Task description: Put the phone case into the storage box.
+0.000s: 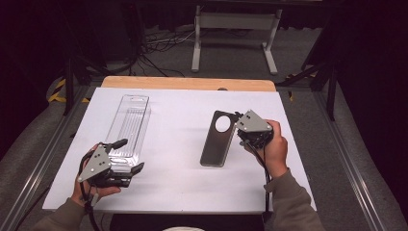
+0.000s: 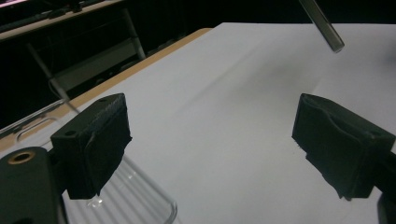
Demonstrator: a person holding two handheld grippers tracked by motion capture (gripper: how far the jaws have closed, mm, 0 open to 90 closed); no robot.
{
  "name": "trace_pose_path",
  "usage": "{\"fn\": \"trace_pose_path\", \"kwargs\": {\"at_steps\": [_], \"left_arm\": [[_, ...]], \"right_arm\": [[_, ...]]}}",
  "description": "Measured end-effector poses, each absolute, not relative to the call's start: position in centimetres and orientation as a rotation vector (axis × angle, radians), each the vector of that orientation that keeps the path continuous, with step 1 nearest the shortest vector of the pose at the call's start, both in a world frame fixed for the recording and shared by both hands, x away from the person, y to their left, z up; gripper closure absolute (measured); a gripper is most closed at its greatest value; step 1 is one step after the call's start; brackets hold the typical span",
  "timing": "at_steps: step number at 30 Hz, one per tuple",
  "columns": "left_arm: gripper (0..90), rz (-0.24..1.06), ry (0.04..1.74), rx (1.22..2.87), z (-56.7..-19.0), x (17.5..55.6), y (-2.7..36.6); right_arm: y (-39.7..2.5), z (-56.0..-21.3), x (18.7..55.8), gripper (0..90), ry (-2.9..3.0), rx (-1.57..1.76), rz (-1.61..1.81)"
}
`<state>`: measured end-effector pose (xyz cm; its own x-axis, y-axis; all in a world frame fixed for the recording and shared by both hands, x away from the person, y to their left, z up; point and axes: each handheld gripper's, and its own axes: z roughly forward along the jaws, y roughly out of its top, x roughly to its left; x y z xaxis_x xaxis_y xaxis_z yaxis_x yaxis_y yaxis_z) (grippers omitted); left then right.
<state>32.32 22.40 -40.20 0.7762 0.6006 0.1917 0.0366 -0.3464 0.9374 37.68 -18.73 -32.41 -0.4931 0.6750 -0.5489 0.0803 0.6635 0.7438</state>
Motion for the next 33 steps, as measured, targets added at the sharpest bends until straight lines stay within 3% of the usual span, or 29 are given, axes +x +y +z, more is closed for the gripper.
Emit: {"fn": "trace_pose_path", "kwargs": {"at_steps": [20, 33], "left_arm": [[5.8, 0.506, 0.412, 1.835, -37.9, 35.0, 16.6], [19.2, 0.426, 0.413, 1.832, -37.0, 36.4, 12.9]], "right_arm": [[-14.9, -33.8, 36.1, 85.3, 1.988, 0.447, 0.8], [-12.6, -35.2, 35.1, 85.3, 1.965, 0.348, 0.751]]}}
